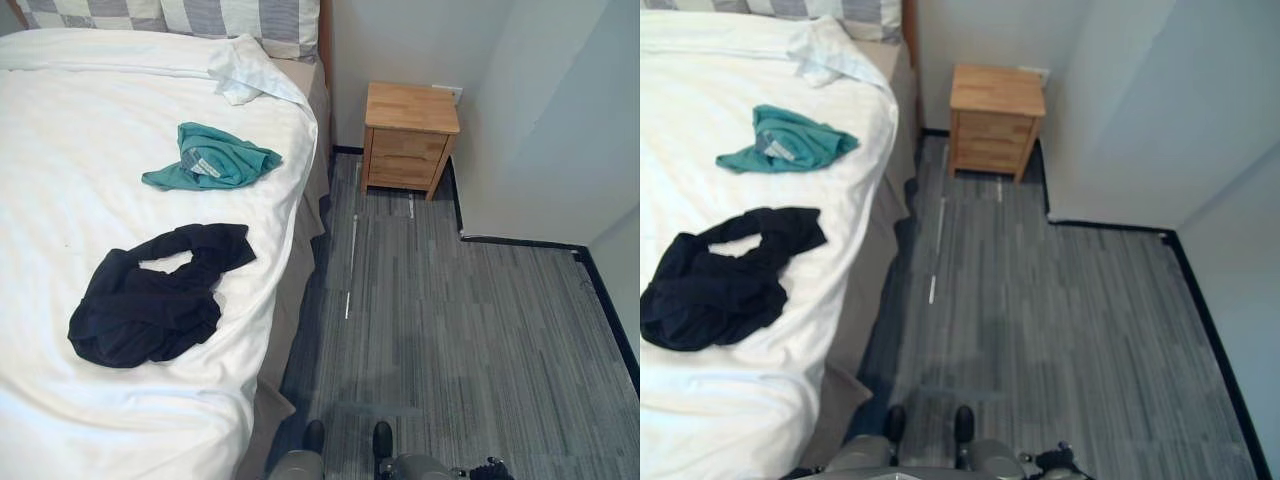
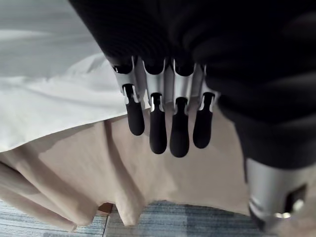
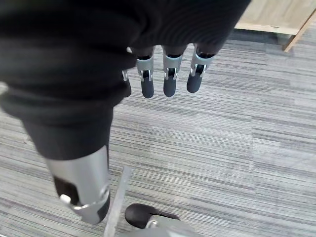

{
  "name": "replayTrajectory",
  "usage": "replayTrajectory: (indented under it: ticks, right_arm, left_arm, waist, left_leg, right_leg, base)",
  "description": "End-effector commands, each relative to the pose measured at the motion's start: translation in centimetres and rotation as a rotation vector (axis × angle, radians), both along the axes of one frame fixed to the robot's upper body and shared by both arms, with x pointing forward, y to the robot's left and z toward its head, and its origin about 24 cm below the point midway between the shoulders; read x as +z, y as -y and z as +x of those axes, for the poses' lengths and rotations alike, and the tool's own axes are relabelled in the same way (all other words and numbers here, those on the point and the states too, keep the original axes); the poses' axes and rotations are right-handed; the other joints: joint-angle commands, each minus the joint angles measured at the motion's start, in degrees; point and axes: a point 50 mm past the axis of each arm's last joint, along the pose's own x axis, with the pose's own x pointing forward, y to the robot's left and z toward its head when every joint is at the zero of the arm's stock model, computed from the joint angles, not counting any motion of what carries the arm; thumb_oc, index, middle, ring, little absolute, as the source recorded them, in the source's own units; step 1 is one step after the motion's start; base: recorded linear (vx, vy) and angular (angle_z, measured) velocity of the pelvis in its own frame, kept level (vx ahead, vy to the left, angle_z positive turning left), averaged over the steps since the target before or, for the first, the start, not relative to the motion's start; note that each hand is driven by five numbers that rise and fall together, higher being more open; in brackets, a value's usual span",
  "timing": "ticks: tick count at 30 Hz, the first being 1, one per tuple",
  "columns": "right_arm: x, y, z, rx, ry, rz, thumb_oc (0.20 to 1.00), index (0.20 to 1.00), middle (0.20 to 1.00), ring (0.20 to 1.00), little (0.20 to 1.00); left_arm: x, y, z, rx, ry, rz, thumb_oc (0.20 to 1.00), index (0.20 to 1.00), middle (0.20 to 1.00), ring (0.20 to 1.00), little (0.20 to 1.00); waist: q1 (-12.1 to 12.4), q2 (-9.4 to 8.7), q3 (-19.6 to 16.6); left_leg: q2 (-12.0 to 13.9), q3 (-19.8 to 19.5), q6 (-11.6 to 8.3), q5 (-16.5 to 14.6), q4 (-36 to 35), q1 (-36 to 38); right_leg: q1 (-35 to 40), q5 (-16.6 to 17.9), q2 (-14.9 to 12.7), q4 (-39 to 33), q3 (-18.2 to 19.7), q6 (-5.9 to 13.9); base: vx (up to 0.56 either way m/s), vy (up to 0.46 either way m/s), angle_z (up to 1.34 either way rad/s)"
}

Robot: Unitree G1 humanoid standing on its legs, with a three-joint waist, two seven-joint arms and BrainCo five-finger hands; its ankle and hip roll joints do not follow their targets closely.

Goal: Tidy up the quilt and then pick up the clothes from the bed and put them into the laundry hamper.

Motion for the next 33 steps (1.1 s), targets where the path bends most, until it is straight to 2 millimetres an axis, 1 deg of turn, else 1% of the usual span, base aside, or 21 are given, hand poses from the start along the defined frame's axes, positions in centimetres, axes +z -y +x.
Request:
replayTrajectory:
  ticks: [1,3,4,6,7,9,11,14,17,19,20,21,22,24,25,27,28,30,31,32,33]
  right_arm:
    - [1.0,2.0,1.8,-0.063,0.086,-0.061,1.0,1.0,1.0,1.0,1.0]
    - [1.1,2.0,2.0,-0.085,0.11,-0.059,1.0,1.0,1.0,1.0,1.0]
    - [1.0,1.8,1.9,-0.102,0.112,-0.043,1.0,1.0,1.0,1.0,1.0]
    - [1.0,1.7,1.7,-0.105,0.104,-0.031,1.0,1.0,1.0,1.0,1.0]
    - [0.8,1.4,1.4,-0.076,0.087,-0.009,1.0,1.0,1.0,1.0,1.0]
    - [0.7,1.3,1.2,-0.062,0.074,-0.004,1.0,1.0,1.0,1.0,1.0]
    - [0.6,1.6,1.0,-0.061,0.057,0.002,1.0,1.0,1.0,1.0,1.0]
    - [0.3,2.2,-0.3,-0.044,-0.006,-0.01,1.0,1.0,1.0,1.0,1.0]
    - [-0.1,2.4,-1.9,-0.016,-0.07,-0.008,1.0,1.0,1.0,1.0,1.0]
    - [-0.3,2.3,-2.6,0.023,-0.119,0.0,1.0,1.0,1.0,1.0,1.0]
    - [-0.4,2.4,-3.3,0.039,-0.166,-0.003,1.0,1.0,1.0,1.0,1.0]
    - [-0.4,2.4,-3.5,-0.001,-0.157,0.011,1.0,1.0,1.0,1.0,1.0]
    - [-0.4,2.5,-3.4,-0.002,-0.148,0.02,1.0,1.0,1.0,1.0,1.0]
    - [-0.3,2.5,-3.1,0.018,-0.147,0.019,1.0,1.0,1.0,1.0,1.0]
    - [-0.1,2.7,-2.1,0.061,-0.132,0.0,1.0,1.0,1.0,1.0,1.0]
    - [0.2,3.0,-1.3,0.074,-0.107,-0.011,1.0,1.0,1.0,1.0,1.0]
    - [0.3,3.1,-0.5,0.087,-0.076,-0.009,1.0,1.0,1.0,1.0,1.0]
    - [0.5,2.7,0.5,0.098,-0.037,-0.009,1.0,1.0,1.0,1.0,1.0]
    - [0.6,2.5,1.0,0.107,-0.021,-0.01,1.0,1.0,1.0,1.0,1.0]
    - [0.6,2.4,1.2,0.115,-0.015,-0.015,1.0,1.0,1.0,1.0,1.0]
    - [0.6,2.4,1.0,0.117,-0.018,-0.017,1.0,1.0,1.0,1.0,1.0]
  left_arm:
    - [0.9,0.0,3.4,-0.075,0.103,0.108,1.0,1.0,1.0,1.0,1.0]
    - [0.8,0.0,3.0,-0.065,0.095,0.106,1.0,1.0,1.0,1.0,1.0]
    - [0.7,-0.1,2.6,-0.049,0.076,0.107,1.0,1.0,1.0,1.0,1.0]
    - [0.7,-0.2,2.2,-0.034,0.058,0.111,1.0,1.0,1.0,1.0,1.0]
    - [0.7,-0.7,1.8,0.006,0.04,0.117,1.0,1.0,1.0,1.0,1.0]
    - [0.8,-1.0,1.8,0.02,0.033,0.118,1.0,1.0,1.0,1.0,1.0]
    - [0.9,-1.0,2.6,0.012,0.04,0.121,1.0,1.0,1.0,1.0,1.0]
    - [0.9,-0.3,3.2,0.0,0.043,0.118,1.0,1.0,1.0,1.0,1.0]
    - [0.8,0.3,3.3,-0.038,0.043,0.111,1.0,1.0,1.0,1.0,1.0]
    - [0.8,0.4,3.1,-0.056,0.043,0.12,1.0,1.0,1.0,1.0,1.0]
    - [0.8,0.4,3.0,-0.062,0.023,0.128,1.0,1.0,1.0,1.0,1.0]
    - [0.8,0.6,3.1,-0.071,0.024,0.119,1.0,1.0,1.0,1.0,1.0]
    - [0.8,0.9,3.1,-0.07,0.035,0.114,1.0,1.0,1.0,1.0,1.0]
    - [0.8,1.0,3.1,-0.062,0.043,0.112,1.0,1.0,1.0,1.0,1.0]
    - [1.0,0.8,3.8,-0.03,0.065,0.113,1.0,1.0,1.0,1.0,1.0]
    - [0.9,1.0,3.8,-0.012,0.082,0.095,1.0,1.0,1.0,1.0,1.0]
    - [0.7,1.2,3.5,0.01,0.097,0.065,1.0,1.0,1.0,1.0,1.0]
    - [0.5,1.3,2.9,0.061,0.11,0.045,1.0,1.0,1.0,1.0,1.0]
    - [0.6,1.1,2.7,0.082,0.121,0.064,1.0,1.0,1.0,1.0,1.0]
    - [0.7,0.5,2.7,0.086,0.126,0.08,1.0,1.0,1.0,1.0,1.0]
    - [0.7,0.5,2.8,0.083,0.129,0.081,1.0,1.0,1.0,1.0,1.0]
  waist:
    - [0.53,1.42,-0.06]
    - [1.13,1.35,0.25]
    - [1.5,1.58,0.84]
    - [1.42,1.93,1.56]
    - [1.04,1.58,3.52]
    - [0.44,0.83,4.64]
    - [-1.73,-1.06,6.2]
    - [-5.19,-1.82,7.02]
    - [-6.94,-1.2,6.87]
    - [-7.12,-0.61,5.79]
    - [-7.7,0.54,4.59]
    - [-7.93,0.85,3.7]
    - [-7.61,1.24,3.43]
    - [-7.21,1.05,2.83]
    - [-5.69,-0.53,2.33]
    - [-4.03,-0.14,3.28]
    - [-2.95,-0.11,3.78]
    - [-1.8,0.47,4.2]
    - [-1.19,1.19,4.44]
    - [-0.15,2.84,4.66]
    - [0.25,3.65,4.61]
  left_leg:
    - [-2.99,-0.3,2.49,-10.19,6.63,-1.18]
    - [-3.52,0.48,3.86,-11.18,8.5,-2.33]
    - [-3.7,1.64,5.09,-12.06,9.31,-2.63]
    - [-3.52,2.77,5.63,-12.55,9.55,-2.23]
    - [-3.93,4.16,5.86,-13.37,10.2,-1.45]
    - [-4.6,3.89,5.8,-13.93,10.56,-1.14]
    - [-6.53,2.46,5.83,-15.67,11.45,-1.37]
    - [-7.81,0.79,5.39,-18.73,10.74,1.71]
    - [-6.67,0.96,4.6,-22.04,10.37,7.22]
    - [-4.53,2.52,3.12,-23.55,12.48,9.63]
    - [-1.34,3.26,0.69,-21.96,15.61,11.64]
    - [0.44,3.48,-0.91,-17.08,21.44,10.49]
    - [0.56,3.21,-1.29,-15.56,25.85,9.59]
    - [0.08,2.78,-1.44,-13.12,33.37,7.93]
    - [-2.64,3.5,0.17,-11.61,46.87,-3.93]
    - [-4.73,4.62,1.31,-13.39,48.38,-10.82]
    - [-6.08,5.23,2.02,-13.71,43.45,-13.44]
    - [-5.68,5.39,2.3,-12.85,31.18,-13.22]
    - [-5.04,4.69,1.76,-11.76,21.13,-12.02]
    - [-4.07,1.65,-0.48,-6.17,8.15,-10.55]
    - [-3.45,1.17,-1.45,-3.1,4.27,-11.17]
  right_leg:
    - [-2.75,-6.91,-5.86,10.96,0.77,7.85]
    - [-4.05,-5.83,-7.38,17.76,0.41,7.91]
    - [-6.91,-1.87,-9.45,26.53,-0.06,7.56]
    - [-8.97,-0.58,-9.75,31.69,-0.6,7.48]
    - [-13.38,1.4,-8.9,32.4,-3.23,8.44]
    - [-15.01,1.22,-7.08,28.74,-4.23,8.83]
    - [-18.59,1.6,-3.56,17.9,-4.5,9.03]
    - [-21.13,5.06,-1.79,3.92,-3.35,9.12]
    - [-21.18,5.65,-1.68,2.79,-4.84,8.5]
    - [-20.54,3.16,-2.66,6.62,-6.54,7.58]
    - [-19.35,1.26,-2.62,9.72,-5.73,6.74]
    - [-17.3,0.2,-2.94,9.95,-5.61,5.65]
    - [-15.84,-0.41,-2.76,9.74,-5.85,5.15]
    - [-14.49,-0.84,-2.75,9.17,-5.82,4.44]
    - [-9.81,-3.07,-3.09,8.02,-4.68,2.39]
    - [-6.47,-5.04,-2.53,8.09,-3.88,1.85]
    - [-4.27,-6.04,-2.25,7.79,-2.79,1.87]
    - [-1.83,-7.27,-1.41,7.04,-0.85,2.5]
    - [-0.67,-7.89,-0.58,6.4,-0.08,2.95]
    - [0.72,-8.55,1.04,5.36,0.99,3.34]
    - [1.26,-8.76,1.81,5.03,1.34,3.36]
  base:
    - [0.08,0.222,-0.05]
    - [0.07,0.175,0.0]
    - [0.08,0.192,0.01]
    - [0.12,0.184,0.02]
    - [0.19,0.109,0.07]
    - [0.15,0.02,-0.22]
    - [0.18,-0.044,-0.45]
    - [0.52,0.029,0.55]
    - [0.65,0.007,0.11]
    - [0.72,-0.06,-0.1]
    - [0.82,-0.054,1.08]
    - [0.78,-0.047,1.06]
    - [0.45,-0.032,0.45]
    - [0.4,-0.06,-0.08]
    - [0.52,-0.084,-0.14]
    - [0.45,0.002,-0.23]
    - [0.4,0.078,-0.54]
    - [0.39,0.115,-0.67]
    - [0.56,0.221,-0.85]
    - [0.55,0.217,-0.86]
    - [0.61,0.243,-0.73]
